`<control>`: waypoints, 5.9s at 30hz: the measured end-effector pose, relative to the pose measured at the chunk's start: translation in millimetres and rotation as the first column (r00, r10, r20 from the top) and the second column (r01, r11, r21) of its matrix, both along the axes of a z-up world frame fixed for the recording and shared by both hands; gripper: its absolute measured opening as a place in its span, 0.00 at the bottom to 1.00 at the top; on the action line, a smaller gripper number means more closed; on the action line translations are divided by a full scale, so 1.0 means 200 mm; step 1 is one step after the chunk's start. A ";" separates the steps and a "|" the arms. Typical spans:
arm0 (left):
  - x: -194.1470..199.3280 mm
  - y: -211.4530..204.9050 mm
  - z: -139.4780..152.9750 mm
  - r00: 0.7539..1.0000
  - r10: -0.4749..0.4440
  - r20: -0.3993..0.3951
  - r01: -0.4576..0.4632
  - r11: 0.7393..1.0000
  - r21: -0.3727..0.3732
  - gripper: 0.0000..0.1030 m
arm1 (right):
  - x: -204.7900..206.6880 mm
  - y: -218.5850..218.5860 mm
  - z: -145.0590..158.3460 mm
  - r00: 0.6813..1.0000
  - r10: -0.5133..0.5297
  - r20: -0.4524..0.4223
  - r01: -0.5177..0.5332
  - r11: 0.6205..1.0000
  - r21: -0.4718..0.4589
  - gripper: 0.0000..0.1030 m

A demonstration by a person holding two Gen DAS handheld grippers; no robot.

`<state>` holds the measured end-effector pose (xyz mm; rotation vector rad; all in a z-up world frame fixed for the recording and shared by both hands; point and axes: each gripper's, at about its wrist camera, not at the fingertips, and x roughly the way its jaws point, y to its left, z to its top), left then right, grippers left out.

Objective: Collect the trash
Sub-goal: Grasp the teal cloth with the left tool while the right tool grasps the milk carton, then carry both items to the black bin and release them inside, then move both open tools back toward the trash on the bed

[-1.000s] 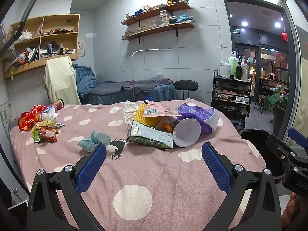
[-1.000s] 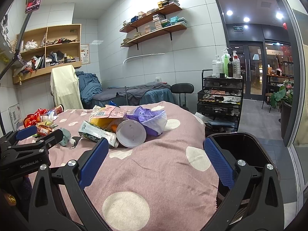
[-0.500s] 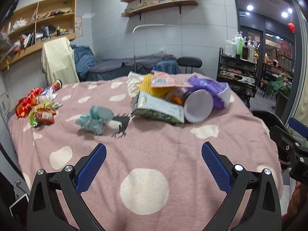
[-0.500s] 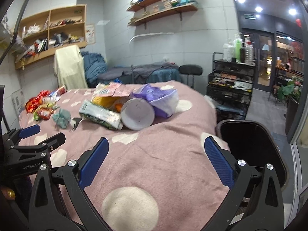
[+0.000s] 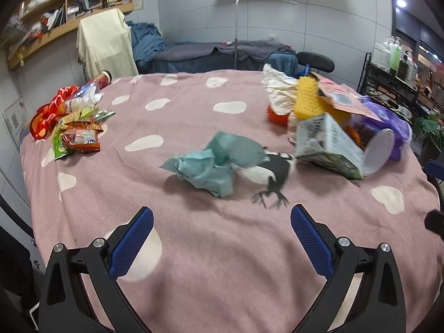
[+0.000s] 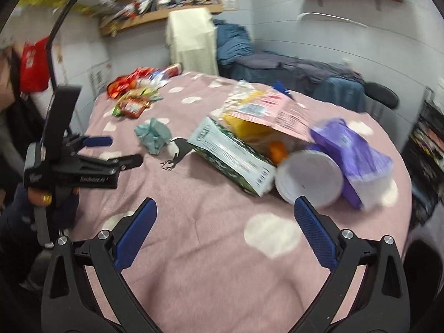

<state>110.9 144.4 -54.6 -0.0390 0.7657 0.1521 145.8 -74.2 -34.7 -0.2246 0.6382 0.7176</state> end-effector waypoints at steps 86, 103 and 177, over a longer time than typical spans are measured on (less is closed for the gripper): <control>0.12 -1.68 0.16 0.708 -0.706 0.014 0.701 0.699 -0.141 0.31 | 0.20 -1.50 -0.55 0.525 -0.830 -0.188 0.800 0.556 -0.225 0.52; 0.22 -1.95 0.10 0.648 -0.755 -0.095 0.743 0.655 -0.140 0.31 | -0.12 -1.61 -0.34 0.416 -0.901 -0.125 0.909 0.416 0.030 0.80; -0.01 -1.14 0.17 0.865 -0.497 0.064 0.491 0.866 0.094 0.94 | -0.06 -1.01 0.01 0.727 -0.687 -0.022 0.674 0.706 0.216 0.95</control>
